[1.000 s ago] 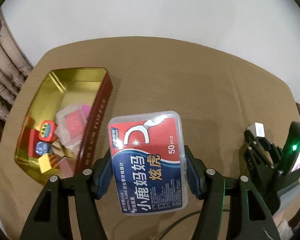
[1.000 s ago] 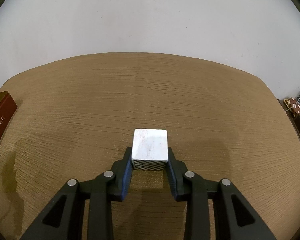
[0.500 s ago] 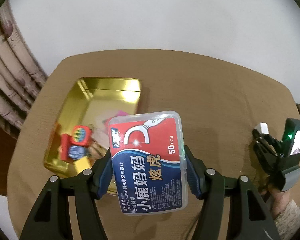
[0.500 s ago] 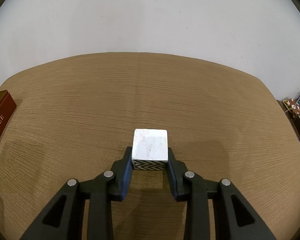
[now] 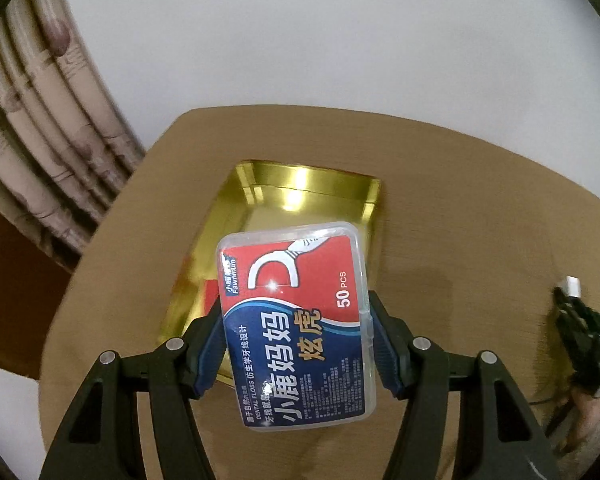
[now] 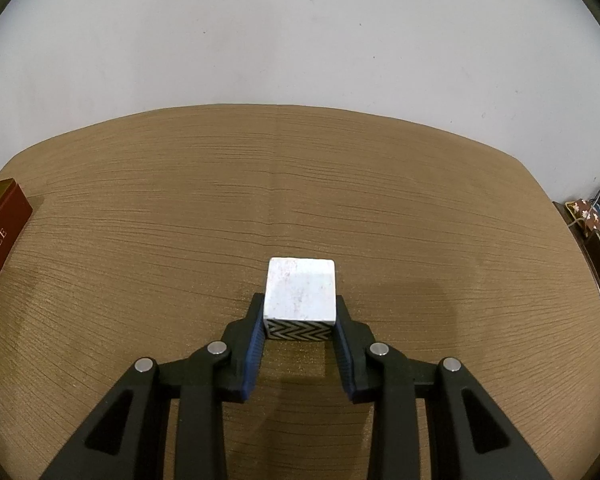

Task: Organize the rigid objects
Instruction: 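Carry the floss box into the gold tin and open the left tool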

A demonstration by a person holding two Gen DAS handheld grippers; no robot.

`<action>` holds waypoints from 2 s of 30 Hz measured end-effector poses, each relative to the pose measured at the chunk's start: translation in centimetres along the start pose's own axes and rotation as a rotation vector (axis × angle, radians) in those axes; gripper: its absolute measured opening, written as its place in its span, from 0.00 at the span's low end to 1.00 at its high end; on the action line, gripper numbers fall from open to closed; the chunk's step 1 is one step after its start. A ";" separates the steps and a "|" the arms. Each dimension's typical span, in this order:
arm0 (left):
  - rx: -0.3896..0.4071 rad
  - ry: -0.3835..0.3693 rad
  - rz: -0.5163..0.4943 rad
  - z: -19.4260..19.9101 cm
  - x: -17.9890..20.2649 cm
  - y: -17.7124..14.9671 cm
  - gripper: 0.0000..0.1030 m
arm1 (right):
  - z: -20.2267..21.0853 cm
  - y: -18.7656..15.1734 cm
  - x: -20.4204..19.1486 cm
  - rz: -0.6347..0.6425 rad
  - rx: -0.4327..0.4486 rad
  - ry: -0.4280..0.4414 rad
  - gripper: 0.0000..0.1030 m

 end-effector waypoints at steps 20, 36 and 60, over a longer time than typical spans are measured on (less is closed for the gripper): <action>-0.059 0.097 0.030 -6.1 -6.7 -0.9 0.58 | 0.0 0.0 0.0 0.003 0.000 -0.005 0.32; -0.104 0.036 0.033 -8.7 -6.4 -0.8 0.58 | 0.1 0.0 -0.3 0.018 0.002 -0.007 0.32; 0.010 0.050 -0.093 -6.0 -5.4 -1.2 0.75 | 0.1 0.2 -0.6 0.028 0.003 -0.008 0.32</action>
Point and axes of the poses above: each gripper's, at about its wrist camera, not at the fingertips, and z roughly against the way its jaws point, x to its right, y to its top, the point moved 7 cm from there along -z, roughly the way its jaws point, and after that the axes turned 7 degrees about x, right-handed, at the moved point
